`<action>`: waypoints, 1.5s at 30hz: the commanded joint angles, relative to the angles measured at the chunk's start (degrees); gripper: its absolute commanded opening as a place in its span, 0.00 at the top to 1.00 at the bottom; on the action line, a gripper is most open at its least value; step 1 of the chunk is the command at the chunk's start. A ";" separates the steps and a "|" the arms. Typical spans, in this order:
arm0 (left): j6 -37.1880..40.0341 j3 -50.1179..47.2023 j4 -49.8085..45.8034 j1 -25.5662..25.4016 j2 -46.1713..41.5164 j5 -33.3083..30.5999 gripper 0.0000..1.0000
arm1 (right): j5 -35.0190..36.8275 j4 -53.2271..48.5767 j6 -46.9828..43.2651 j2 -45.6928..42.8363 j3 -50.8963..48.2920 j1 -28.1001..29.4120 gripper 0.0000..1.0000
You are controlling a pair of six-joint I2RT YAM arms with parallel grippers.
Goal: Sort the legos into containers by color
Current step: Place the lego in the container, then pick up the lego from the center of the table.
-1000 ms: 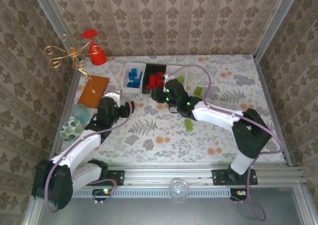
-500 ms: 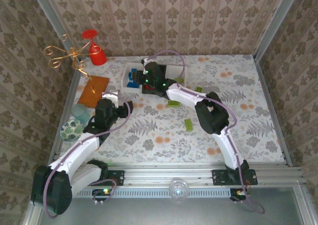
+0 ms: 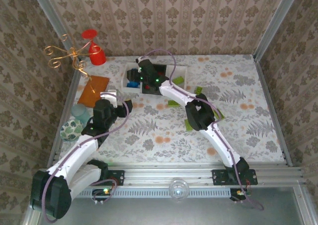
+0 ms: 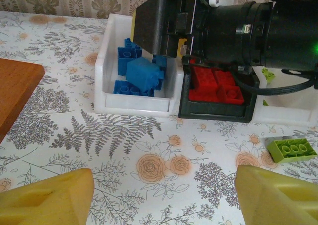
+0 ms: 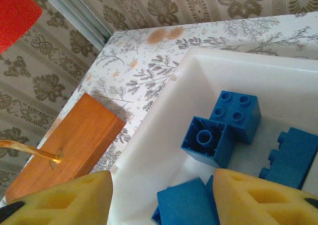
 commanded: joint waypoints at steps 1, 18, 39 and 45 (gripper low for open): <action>-0.05 -0.13 -1.33 -0.10 -0.94 -0.07 0.24 | -2.49 -4.73 -2.36 -2.37 3.05 -0.61 0.40; 0.91 0.75 4.23 -3.89 3.22 9.28 0.24 | 13.00 -2.01 -10.07 -57.29 -66.52 0.51 0.34; 3.64 0.75 8.05 -7.06 7.94 13.34 0.24 | 21.17 -0.36 -6.03 -41.87 -69.43 -1.32 0.11; 3.90 0.67 7.71 -7.05 7.52 12.92 0.24 | 20.83 -0.06 -5.12 -37.16 -66.90 -2.01 0.12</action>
